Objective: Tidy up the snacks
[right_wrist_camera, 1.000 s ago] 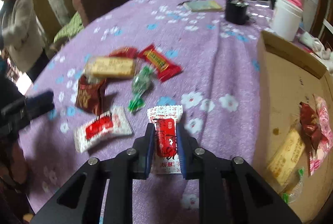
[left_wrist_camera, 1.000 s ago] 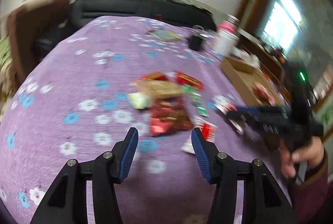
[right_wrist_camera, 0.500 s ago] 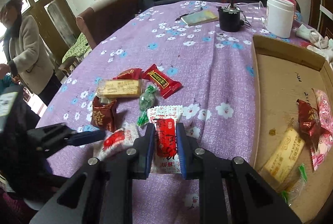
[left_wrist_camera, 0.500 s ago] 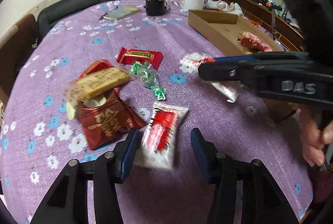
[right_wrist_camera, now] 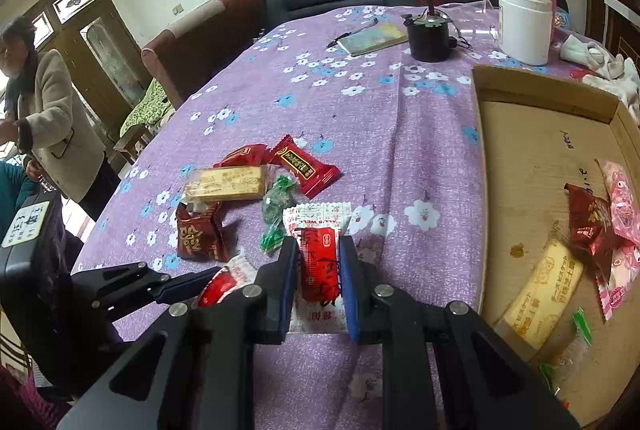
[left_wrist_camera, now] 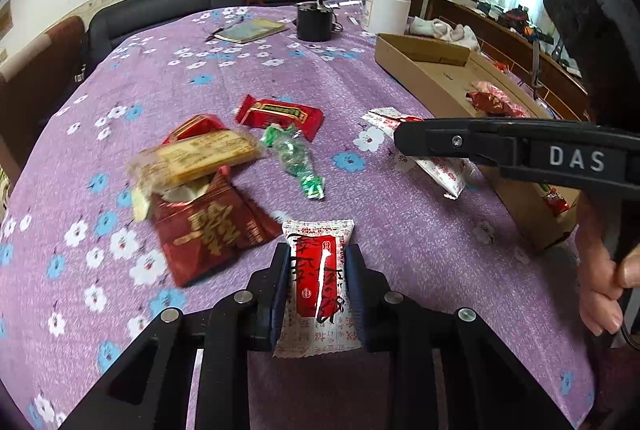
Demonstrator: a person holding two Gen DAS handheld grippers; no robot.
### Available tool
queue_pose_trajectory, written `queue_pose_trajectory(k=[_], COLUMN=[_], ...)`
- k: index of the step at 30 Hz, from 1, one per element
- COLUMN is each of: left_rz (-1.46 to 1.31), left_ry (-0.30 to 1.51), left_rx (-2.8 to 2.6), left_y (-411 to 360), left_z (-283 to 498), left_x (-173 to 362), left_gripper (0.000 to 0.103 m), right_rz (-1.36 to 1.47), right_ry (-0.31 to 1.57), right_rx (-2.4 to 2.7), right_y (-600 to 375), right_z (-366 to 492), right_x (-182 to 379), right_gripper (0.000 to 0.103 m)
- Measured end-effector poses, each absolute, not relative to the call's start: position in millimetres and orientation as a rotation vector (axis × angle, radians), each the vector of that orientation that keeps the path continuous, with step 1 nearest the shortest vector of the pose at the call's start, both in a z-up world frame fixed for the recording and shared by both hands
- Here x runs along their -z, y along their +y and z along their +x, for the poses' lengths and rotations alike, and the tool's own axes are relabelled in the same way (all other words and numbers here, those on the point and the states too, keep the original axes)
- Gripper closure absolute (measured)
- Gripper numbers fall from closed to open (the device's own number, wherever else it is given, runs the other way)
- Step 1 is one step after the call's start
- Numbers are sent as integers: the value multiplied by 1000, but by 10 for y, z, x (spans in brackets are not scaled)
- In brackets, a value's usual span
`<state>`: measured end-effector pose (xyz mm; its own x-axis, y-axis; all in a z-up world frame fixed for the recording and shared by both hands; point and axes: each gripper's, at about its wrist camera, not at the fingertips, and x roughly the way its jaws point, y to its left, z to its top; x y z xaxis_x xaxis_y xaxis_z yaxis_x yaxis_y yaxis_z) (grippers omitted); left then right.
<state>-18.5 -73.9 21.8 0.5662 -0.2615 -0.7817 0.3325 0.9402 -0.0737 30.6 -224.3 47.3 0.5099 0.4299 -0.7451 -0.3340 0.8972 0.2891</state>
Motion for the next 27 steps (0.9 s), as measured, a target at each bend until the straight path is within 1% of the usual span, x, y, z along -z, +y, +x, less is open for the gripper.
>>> queue_pose_trajectory(k=[13, 27], left_rz=[-22, -71], left_ry=[867, 847], left_rx=[366, 353], left_y=[-517, -359], left_z=[-295, -332], left_x=[-320, -418], left_gripper=[75, 75], right_rz=[109, 109], right_ry=[935, 937], right_rx=[-463, -483], right_y=[-2196, -2149], right_z=[303, 286], right_x=[-435, -431], right_gripper=[83, 83])
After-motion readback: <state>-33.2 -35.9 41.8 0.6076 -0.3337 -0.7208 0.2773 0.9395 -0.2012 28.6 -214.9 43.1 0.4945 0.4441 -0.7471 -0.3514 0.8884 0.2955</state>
